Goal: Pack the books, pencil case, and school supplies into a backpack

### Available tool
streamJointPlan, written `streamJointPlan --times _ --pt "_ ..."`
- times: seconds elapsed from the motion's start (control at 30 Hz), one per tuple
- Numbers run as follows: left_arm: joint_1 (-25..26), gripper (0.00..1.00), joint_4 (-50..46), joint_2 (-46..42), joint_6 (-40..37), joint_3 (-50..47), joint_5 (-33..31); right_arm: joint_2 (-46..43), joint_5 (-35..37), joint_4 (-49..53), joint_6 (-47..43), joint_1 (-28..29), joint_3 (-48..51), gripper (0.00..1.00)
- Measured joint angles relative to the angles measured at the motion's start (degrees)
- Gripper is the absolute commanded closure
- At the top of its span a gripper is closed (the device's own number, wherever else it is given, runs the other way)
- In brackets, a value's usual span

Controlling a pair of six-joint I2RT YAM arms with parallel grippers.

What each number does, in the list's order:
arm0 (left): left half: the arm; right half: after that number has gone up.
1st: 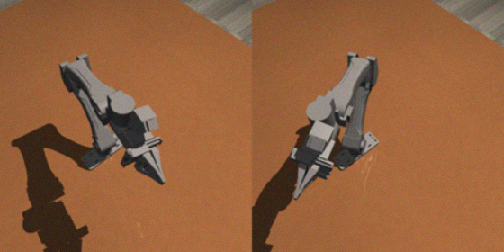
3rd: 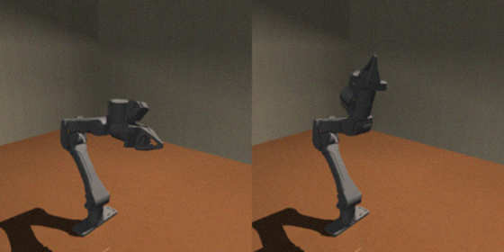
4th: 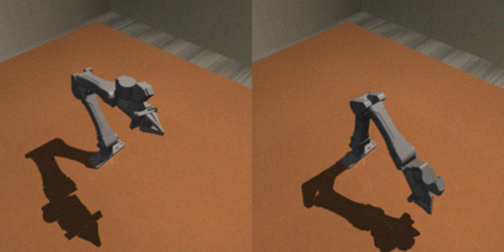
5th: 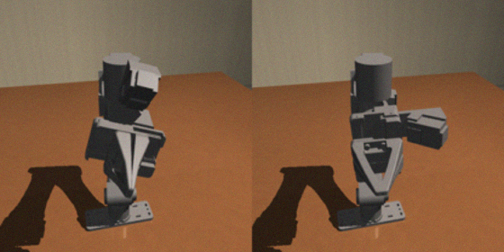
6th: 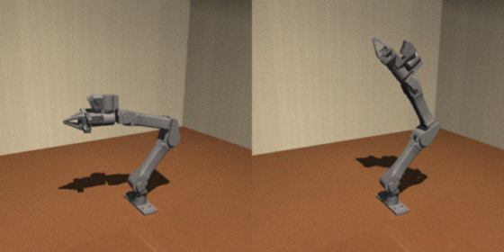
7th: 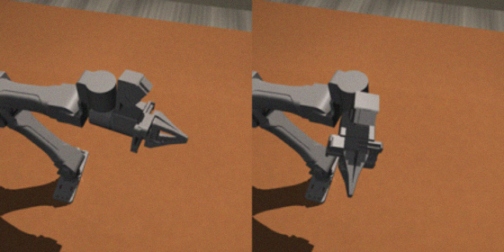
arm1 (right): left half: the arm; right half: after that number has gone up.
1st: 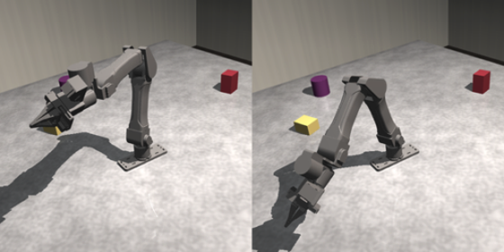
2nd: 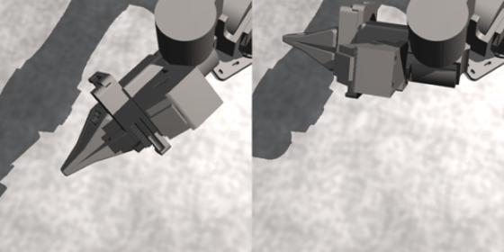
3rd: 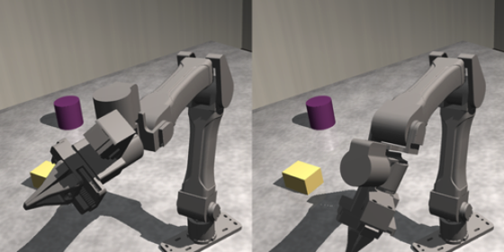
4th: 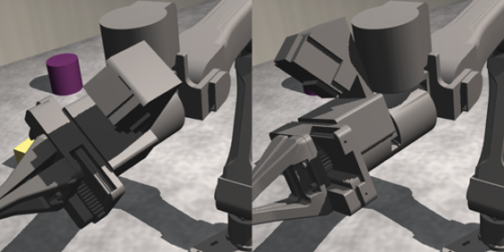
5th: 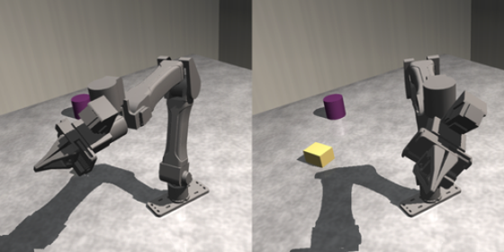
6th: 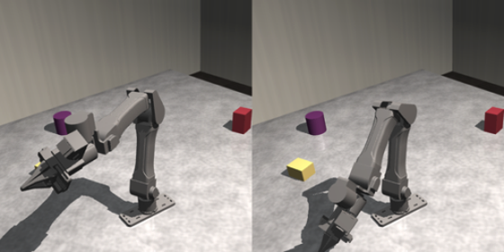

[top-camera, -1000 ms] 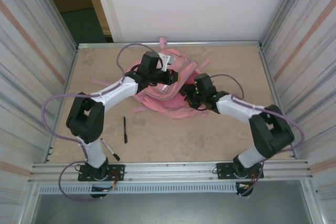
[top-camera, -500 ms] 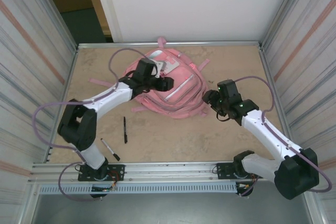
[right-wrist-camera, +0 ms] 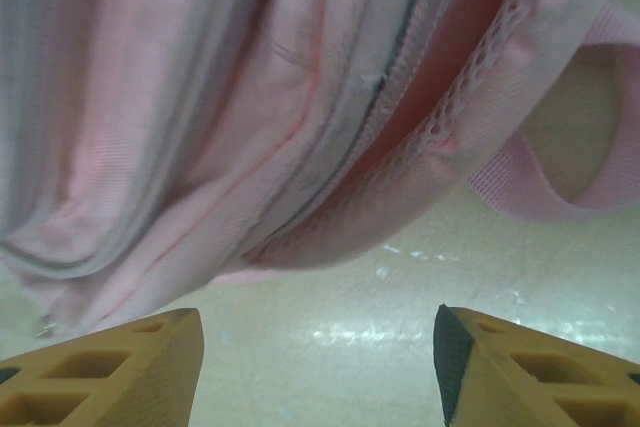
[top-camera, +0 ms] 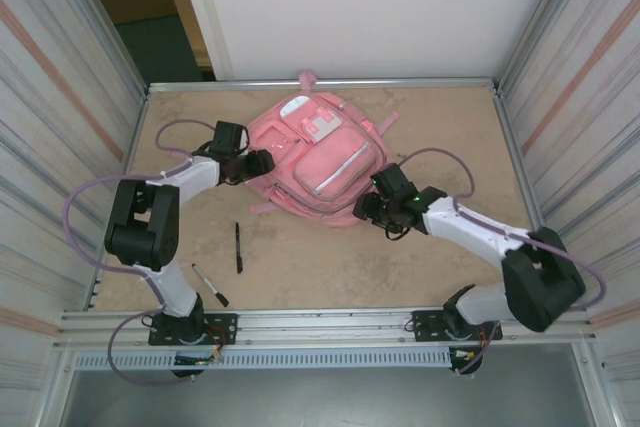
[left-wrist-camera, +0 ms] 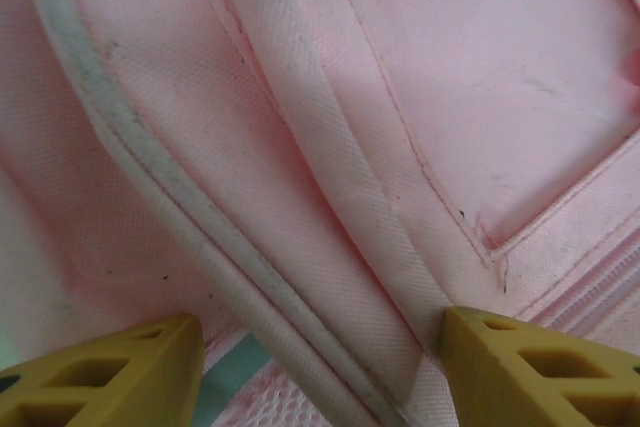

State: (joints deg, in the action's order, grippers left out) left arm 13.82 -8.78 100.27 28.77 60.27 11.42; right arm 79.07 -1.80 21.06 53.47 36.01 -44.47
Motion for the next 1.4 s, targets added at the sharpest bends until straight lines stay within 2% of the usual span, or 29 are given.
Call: streamJointPlan --times 0.27,0.53,0.8,1.0,1.13,1.3,1.4 --pt "2.38 0.45 6.05 1.03 1.14 -1.29 0.04 9.07 -2.73 -3.13 -1.46 -0.46 -1.46 0.43" --pt "5.29 0.5 14.82 -2.43 6.01 -9.22 -3.28 13.77 -6.91 -4.37 -4.33 -2.91 -3.54 0.42" --pt "12.92 0.49 10.86 -7.52 10.67 -13.16 -3.58 16.22 -9.92 -0.9 -6.1 -4.68 -6.69 0.41" --pt "13.6 0.45 3.41 -10.93 13.46 -13.99 -3.65 15.65 -8.46 -2.95 -9.35 -4.85 -6.75 0.39" --pt "13.14 0.44 -1.92 -13.33 13.44 -13.22 -4.09 11.52 -2.75 -4.09 -12.33 -4.79 -6.49 0.37" --pt "12.68 0.44 -6.86 -13.99 12.41 -7.76 -4.68 -1.01 5.16 -3.45 -15.37 -3.69 -5.33 0.36" --pt "12.11 0.43 -7.45 -13.99 12.41 -5.49 -4.39 -6.64 7.34 -2.8 -16.52 -2.23 -4.09 0.36"
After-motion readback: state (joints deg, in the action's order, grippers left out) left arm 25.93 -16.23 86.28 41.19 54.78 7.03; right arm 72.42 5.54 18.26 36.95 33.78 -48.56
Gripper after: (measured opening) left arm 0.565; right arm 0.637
